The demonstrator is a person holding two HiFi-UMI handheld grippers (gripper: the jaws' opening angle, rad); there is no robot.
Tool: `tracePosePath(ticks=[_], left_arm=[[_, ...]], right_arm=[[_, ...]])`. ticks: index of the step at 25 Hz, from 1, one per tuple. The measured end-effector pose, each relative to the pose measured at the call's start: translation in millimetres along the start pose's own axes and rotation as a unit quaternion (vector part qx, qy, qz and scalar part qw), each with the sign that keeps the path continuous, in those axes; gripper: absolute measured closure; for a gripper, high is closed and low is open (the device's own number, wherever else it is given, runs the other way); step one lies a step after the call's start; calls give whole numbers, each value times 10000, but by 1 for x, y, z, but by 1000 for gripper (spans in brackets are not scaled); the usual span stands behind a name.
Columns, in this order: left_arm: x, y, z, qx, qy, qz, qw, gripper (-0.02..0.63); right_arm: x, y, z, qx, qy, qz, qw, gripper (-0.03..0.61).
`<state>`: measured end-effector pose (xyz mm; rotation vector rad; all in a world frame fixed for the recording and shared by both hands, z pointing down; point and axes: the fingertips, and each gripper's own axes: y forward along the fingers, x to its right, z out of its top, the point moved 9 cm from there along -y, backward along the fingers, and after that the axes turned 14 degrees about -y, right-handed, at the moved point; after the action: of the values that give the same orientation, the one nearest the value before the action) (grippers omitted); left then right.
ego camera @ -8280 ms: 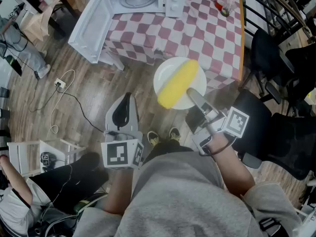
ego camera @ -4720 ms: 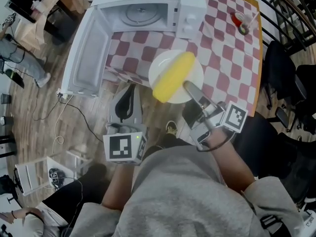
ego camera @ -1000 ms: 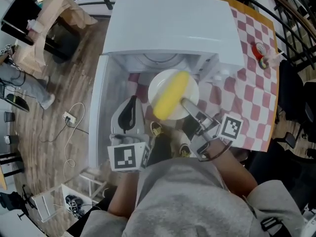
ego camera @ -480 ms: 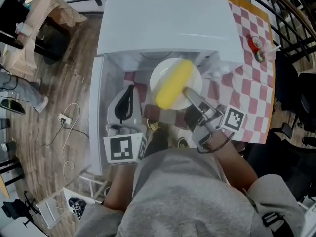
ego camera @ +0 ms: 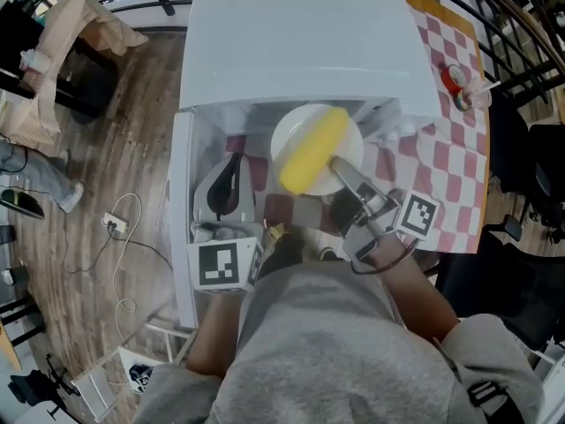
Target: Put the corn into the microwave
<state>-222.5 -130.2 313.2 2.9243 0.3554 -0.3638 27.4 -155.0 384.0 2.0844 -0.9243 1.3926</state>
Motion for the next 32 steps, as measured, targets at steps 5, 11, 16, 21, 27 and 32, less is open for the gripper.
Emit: tracePosePath(ticks=[5,11,16,21,27,32], left_arm=[[-7,5,-1,-1,-21,-181,9998,604],[-16,10,-1,1,-87,-394,9992,604],[-17,13,-2,-42,-228,-410,9989,604],[-22,16,-3,73,-341,-346,9988,604],[-22,14,-8,46,-308,-396,9987,604],[-23,15,-10,44,-311,-361,9989,604]], right_arm=[[-2,7,-3,118,-10,-78,9999,542],[-7,20,-6,279,-92,-130,9995,543],[-10,25,-11,403,-74,-165,9990,543],[-7,26,-14,466,-79,-237,9986,543],[-1,27,-20,439,-31,-345,9984,543],[8,29,-22,389,34,-413,9984,543]])
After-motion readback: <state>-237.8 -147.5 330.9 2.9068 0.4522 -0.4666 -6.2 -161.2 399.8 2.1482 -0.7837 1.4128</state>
